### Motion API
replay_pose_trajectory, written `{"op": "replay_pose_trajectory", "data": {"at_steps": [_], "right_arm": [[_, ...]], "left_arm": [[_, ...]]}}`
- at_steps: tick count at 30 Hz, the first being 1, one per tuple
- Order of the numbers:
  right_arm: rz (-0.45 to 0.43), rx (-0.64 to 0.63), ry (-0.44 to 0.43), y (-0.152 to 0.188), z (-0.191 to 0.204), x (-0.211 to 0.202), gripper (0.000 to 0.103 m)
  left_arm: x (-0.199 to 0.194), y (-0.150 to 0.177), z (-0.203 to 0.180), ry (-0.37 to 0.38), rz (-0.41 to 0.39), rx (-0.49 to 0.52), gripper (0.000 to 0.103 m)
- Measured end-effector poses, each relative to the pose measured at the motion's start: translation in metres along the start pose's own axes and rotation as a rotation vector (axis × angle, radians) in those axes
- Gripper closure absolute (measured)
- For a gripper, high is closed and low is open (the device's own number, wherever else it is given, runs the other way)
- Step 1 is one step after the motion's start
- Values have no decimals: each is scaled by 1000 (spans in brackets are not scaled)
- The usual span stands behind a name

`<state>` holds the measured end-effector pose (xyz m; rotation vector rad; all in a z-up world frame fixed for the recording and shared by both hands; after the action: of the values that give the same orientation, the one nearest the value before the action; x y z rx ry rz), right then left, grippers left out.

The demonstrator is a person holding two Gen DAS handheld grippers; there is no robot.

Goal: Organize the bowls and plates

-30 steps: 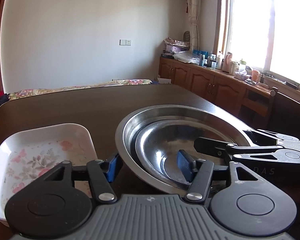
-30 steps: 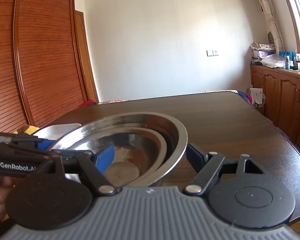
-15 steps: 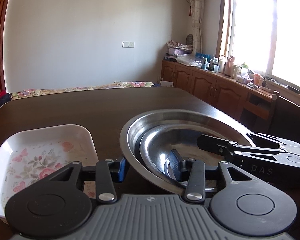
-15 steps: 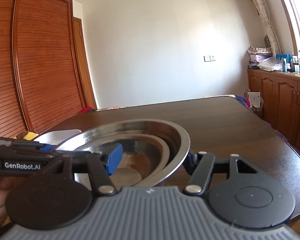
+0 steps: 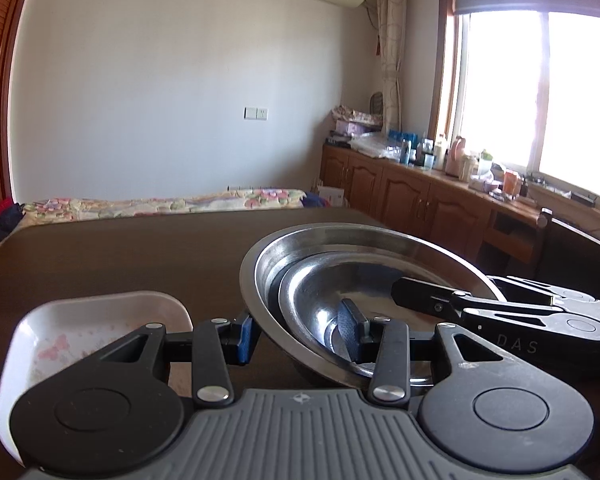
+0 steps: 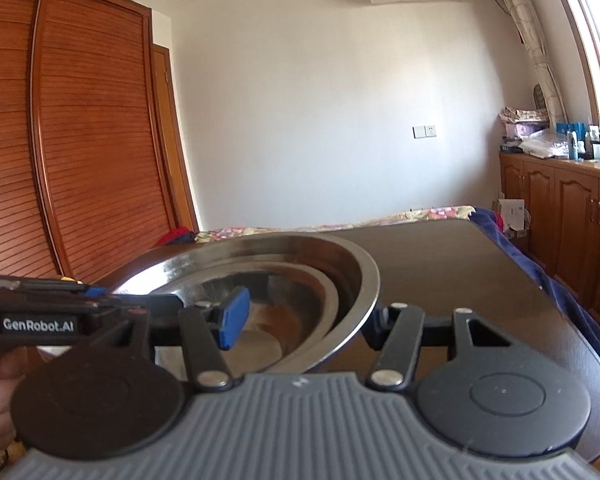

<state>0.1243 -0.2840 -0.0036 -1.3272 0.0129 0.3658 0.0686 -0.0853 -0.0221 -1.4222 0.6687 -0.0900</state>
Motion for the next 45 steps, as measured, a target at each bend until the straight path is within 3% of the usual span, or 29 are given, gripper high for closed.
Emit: {"op": "replay_pose_trajectory", "data": {"at_steps": [16, 31, 45], "right_arm": [[-10, -64, -112, -15, 43, 16, 44], [68, -104, -229, 2, 103, 44, 44], [142, -117, -237, 24, 118, 62, 44]], "left_arm": [[-38, -18, 39, -97, -55, -43, 59], [-73, 6, 99, -222, -41, -80, 59], [-66, 28, 125, -236, -9, -120, 59]]}}
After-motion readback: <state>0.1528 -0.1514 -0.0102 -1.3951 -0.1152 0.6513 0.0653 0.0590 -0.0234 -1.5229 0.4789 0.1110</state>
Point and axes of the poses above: each gripper's, at about its wrist camera, not at the fingertips, and x roughly the way its jaws point, z to its left, y to its underside, the point moved 5 cm from there along x, roughly the way its jaws point, and after that the axes turned 6 degrees about x, right-handed, at the moved point
